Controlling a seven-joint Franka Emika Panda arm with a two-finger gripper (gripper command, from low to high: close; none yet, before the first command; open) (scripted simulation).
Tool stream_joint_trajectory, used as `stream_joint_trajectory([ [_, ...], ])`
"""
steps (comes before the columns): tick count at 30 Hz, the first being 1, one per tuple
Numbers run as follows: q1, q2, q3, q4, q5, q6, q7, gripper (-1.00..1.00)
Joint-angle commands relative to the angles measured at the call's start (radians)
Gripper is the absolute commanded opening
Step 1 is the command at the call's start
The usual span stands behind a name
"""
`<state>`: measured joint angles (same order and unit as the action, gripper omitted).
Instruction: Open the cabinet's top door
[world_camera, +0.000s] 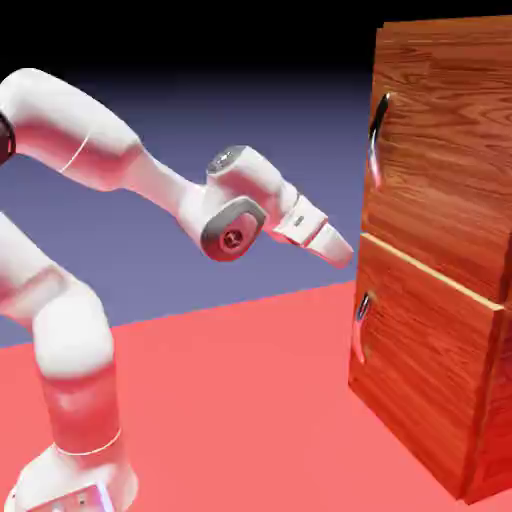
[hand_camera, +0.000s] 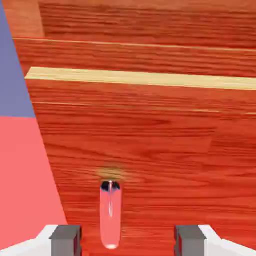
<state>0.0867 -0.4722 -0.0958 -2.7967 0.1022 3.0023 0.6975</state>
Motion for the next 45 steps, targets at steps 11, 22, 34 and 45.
stream_joint_trajectory([
  [11,0.305,0.399,-0.391,0.054,0.417,-0.142,-0.178,0.00],
  [22,0.609,0.797,-0.781,0.108,0.834,-0.283,-0.355,0.00],
  [34,0.942,1.232,-1.207,0.167,1.288,-0.438,-0.549,0.00],
  [45,1.246,1.631,-1.598,0.221,1.705,-0.580,-0.727,0.00],
])
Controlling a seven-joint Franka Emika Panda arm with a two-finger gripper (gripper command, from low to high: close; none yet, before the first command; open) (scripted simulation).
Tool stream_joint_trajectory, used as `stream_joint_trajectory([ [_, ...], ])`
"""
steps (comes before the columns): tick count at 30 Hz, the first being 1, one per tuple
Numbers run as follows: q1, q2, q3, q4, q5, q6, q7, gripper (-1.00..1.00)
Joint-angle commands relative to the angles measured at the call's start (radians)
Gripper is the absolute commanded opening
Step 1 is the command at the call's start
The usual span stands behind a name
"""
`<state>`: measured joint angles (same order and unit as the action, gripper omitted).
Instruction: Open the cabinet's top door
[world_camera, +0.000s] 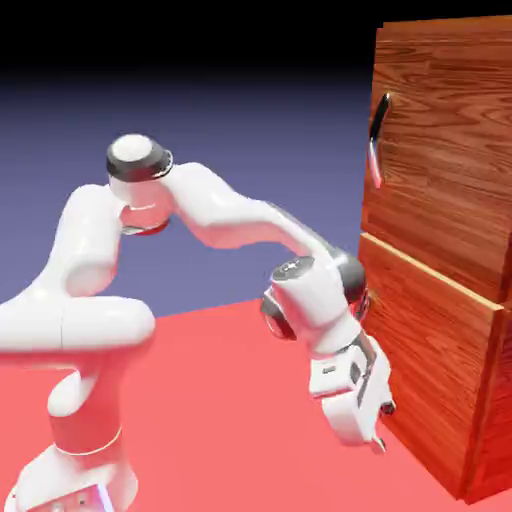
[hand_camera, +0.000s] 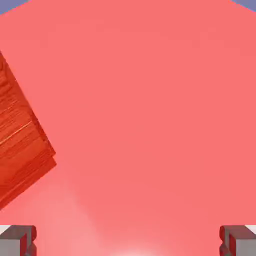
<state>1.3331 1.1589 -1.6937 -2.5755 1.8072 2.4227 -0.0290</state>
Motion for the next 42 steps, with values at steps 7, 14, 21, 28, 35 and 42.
stream_joint_trajectory([
  [7,0.194,0.254,-0.249,0.034,0.265,-0.090,-0.113,0.00],
  [14,0.375,0.491,-0.481,0.067,0.514,-0.175,-0.219,0.00],
  [21,0.254,0.452,-0.426,0.201,0.585,-0.156,-0.222,-1.00],
  [28,0.352,0.397,-0.553,-0.007,0.591,-0.460,-0.403,-1.00],
  [35,0.366,0.302,-0.710,-0.131,0.498,-0.765,-0.543,-1.00],
  [42,0.198,0.356,-0.753,-0.180,0.533,-1.056,-0.511,-1.00],
])
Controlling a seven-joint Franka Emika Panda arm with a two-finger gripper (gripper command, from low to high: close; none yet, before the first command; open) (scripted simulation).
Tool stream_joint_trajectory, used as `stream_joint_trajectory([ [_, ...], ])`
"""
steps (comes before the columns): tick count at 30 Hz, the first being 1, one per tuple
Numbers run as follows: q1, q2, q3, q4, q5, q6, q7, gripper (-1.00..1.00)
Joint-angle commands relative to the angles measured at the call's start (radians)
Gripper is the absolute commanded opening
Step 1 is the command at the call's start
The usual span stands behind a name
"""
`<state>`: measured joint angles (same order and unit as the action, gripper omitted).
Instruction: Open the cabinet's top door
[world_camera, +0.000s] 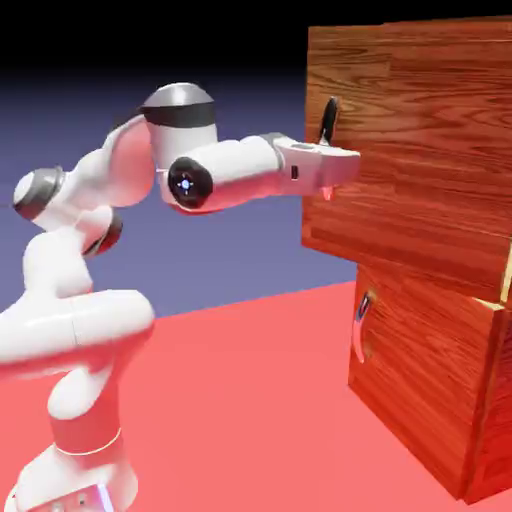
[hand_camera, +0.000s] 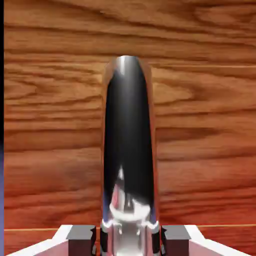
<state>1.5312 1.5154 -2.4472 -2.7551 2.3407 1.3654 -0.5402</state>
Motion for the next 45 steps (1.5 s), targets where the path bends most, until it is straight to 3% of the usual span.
stream_joint_trajectory([
  [1,-0.014,-0.019,-0.014,-0.004,-0.015,-0.042,-0.016,-1.00],
  [12,-0.221,-0.342,-0.133,0.063,-0.266,-0.521,-0.258,-1.00],
  [23,-0.508,-0.741,-0.028,0.350,-0.615,-0.861,-0.584,-1.00],
  [33,-0.679,-1.104,0.190,0.670,-0.927,-0.893,-0.776,-1.00],
  [45,-0.669,-1.539,0.384,0.929,-1.185,-0.748,-0.716,-1.00],
])
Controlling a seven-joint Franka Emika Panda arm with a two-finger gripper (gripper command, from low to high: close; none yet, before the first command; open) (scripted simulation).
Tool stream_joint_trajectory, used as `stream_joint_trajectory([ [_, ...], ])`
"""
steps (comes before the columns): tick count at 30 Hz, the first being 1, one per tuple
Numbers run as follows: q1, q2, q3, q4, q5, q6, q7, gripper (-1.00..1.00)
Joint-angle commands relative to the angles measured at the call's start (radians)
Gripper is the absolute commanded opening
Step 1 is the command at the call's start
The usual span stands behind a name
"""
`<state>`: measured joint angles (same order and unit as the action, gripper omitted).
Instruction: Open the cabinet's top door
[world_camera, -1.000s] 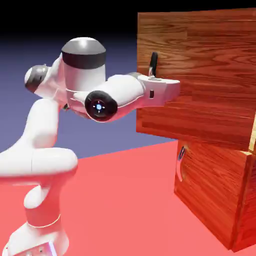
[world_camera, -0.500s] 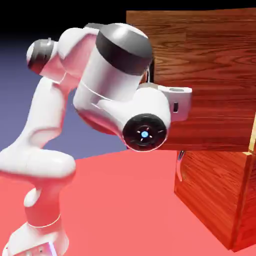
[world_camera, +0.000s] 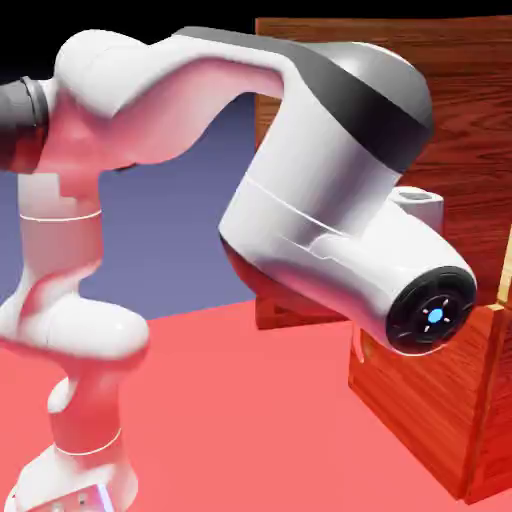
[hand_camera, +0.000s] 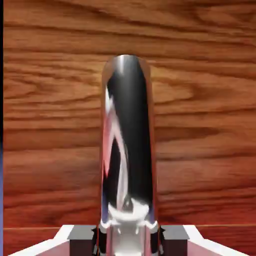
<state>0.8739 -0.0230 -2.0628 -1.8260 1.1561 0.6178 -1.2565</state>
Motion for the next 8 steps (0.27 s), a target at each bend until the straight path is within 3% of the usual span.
stream_joint_trajectory([
  [1,0.003,-0.036,0.004,0.019,-0.019,0.012,0.013,-1.00],
  [8,0.153,-0.290,-0.001,0.183,-0.143,0.059,0.123,-1.00],
])
